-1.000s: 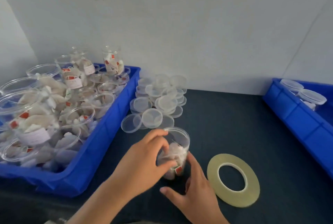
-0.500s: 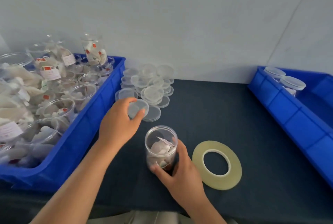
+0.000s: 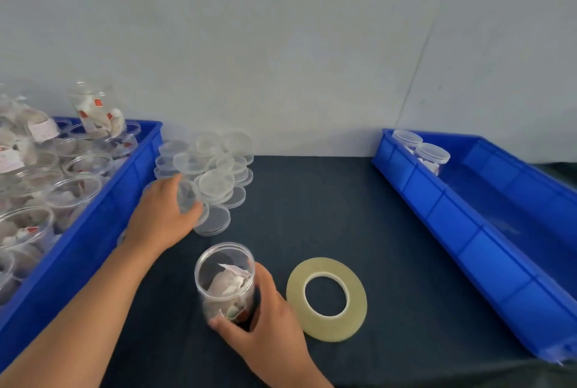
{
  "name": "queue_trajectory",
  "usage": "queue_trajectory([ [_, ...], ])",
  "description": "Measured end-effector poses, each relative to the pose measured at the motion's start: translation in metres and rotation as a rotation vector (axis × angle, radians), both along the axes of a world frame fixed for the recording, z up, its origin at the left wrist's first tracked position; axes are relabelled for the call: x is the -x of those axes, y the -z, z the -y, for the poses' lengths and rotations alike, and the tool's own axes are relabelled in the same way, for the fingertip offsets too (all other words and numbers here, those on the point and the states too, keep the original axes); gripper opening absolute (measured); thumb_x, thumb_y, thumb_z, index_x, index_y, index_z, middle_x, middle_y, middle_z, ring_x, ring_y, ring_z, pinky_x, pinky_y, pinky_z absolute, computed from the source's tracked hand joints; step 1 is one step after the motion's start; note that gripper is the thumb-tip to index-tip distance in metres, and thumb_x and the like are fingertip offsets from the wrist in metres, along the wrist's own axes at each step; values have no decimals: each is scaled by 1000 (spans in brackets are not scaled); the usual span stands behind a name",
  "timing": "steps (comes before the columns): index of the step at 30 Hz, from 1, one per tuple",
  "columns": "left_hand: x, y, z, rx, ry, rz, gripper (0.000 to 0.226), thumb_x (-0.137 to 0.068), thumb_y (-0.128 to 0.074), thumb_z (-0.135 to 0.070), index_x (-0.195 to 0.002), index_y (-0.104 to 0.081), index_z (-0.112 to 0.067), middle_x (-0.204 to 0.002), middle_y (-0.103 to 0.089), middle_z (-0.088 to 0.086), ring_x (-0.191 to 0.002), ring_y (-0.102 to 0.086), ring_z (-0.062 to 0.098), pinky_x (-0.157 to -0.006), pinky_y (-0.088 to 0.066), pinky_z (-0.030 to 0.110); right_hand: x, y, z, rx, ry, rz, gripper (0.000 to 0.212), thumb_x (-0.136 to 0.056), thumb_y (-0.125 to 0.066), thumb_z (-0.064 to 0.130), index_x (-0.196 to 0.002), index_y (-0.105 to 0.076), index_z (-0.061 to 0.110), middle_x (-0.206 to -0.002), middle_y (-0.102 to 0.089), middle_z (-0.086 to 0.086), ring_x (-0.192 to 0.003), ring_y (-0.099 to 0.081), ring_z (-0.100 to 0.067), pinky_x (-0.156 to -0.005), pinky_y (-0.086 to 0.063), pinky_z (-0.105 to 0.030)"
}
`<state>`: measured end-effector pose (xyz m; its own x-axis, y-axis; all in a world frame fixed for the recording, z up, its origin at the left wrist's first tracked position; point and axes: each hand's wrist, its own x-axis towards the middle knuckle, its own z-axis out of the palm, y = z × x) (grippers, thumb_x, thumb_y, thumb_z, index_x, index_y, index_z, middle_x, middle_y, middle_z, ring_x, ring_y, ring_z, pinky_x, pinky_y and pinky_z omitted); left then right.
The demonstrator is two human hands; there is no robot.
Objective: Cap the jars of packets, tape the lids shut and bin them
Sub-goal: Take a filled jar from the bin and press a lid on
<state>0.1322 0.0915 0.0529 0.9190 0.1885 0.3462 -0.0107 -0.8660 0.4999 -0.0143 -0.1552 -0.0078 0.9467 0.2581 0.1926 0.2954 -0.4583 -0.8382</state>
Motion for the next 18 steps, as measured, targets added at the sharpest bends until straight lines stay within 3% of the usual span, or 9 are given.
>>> queue_trajectory([
  [2,20,-24,5,192,84,-12,62,-98,-58,-51,-156,-42,-39,-158,-49,-2,-145,-45,25,-113,-41,48,0,2,0,1,4,-4,91,-77,-79,71,-153,-30,57,-129,-61,38,-112,-62,11,-87,-50,-11],
  [4,51,-50,13,289,270,-44,55,-96,-43,-62,-151,-40,-61,-152,-48,-29,-138,-52,9,-112,-44,42,0,3,-1,1,8,-2,90,-78,-78,71,-153,-30,57,-122,-62,38,-104,-62,13,-82,-46,-7],
  [6,87,-68,26,144,429,-79,51,-95,-37,-76,-145,-39,-70,-141,-48,-45,-128,-51,-14,-99,-48,27,0,3,-1,-5,10,-3,90,-78,-78,71,-153,-30,57,-122,-63,38,-105,-62,12,-83,-47,-8],
  [8,118,-72,42,-102,493,-113,62,-89,-35,-91,-148,-30,-73,-137,-44,-47,-122,-46,-23,-88,-48,20,1,2,-1,-12,13,1,89,-79,-78,71,-152,-29,59,-123,-64,37,-108,-64,9,-84,-52,-13],
  [12,143,-64,61,-408,504,-163,87,-78,-39,-98,-154,-8,-69,-141,-30,-39,-119,-42,-13,-91,-48,18,4,-2,0,-37,5,13,89,-82,-78,70,-153,-25,62,-128,-63,37,-111,-65,8,-86,-59,-23],
  [15,144,-64,64,-378,465,-157,88,-79,-44,-92,-156,-9,-64,-147,-30,-36,-122,-46,-7,-90,-48,18,4,-3,0,-60,5,3,91,-82,-79,69,-154,-26,60,-129,-63,34,-112,-66,5,-87,-59,-25],
  [18,143,-64,74,-370,452,-168,80,-88,-47,-80,-157,-12,-60,-152,-32,-31,-133,-46,-3,-98,-51,24,5,-3,1,-66,13,13,86,-80,-79,72,-151,-32,59,-126,-64,34,-109,-66,3,-84,-57,-19],
])
